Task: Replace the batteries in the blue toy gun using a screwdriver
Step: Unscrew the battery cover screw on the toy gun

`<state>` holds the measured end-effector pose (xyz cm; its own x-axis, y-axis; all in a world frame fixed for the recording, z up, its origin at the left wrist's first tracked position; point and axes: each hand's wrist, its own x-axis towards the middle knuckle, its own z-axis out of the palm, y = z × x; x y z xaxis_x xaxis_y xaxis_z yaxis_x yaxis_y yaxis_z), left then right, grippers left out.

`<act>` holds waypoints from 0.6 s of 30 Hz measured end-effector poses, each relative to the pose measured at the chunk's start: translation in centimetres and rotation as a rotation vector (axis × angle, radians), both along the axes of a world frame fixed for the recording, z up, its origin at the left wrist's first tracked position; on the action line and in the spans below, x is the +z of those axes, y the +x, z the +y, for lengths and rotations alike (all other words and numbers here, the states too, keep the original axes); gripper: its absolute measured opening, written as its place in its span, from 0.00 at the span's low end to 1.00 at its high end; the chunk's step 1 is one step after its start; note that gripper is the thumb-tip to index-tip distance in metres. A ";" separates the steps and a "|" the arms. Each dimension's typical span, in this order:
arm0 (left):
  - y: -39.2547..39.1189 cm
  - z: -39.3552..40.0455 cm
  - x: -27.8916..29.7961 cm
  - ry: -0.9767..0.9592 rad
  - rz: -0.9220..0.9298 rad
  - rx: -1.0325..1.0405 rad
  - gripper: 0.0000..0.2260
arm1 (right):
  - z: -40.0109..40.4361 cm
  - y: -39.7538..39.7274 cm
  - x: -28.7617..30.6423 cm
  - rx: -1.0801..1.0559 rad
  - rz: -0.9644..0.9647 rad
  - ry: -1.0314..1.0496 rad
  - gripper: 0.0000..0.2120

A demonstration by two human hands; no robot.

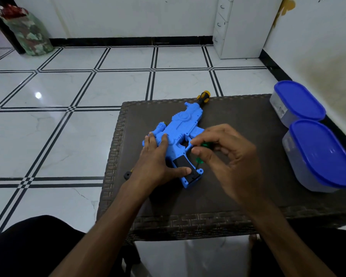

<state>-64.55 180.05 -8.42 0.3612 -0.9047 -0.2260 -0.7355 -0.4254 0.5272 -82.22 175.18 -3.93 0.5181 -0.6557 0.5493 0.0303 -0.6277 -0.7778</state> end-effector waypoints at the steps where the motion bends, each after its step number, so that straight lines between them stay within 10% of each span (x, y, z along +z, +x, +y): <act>1: 0.0 0.0 0.0 -0.001 0.003 0.003 0.54 | 0.1 0.0 0.1 0.021 -0.004 0.042 0.13; 18: -0.1 0.2 0.1 -0.019 0.040 -0.011 0.53 | 0.8 0.1 0.2 0.023 0.029 0.053 0.13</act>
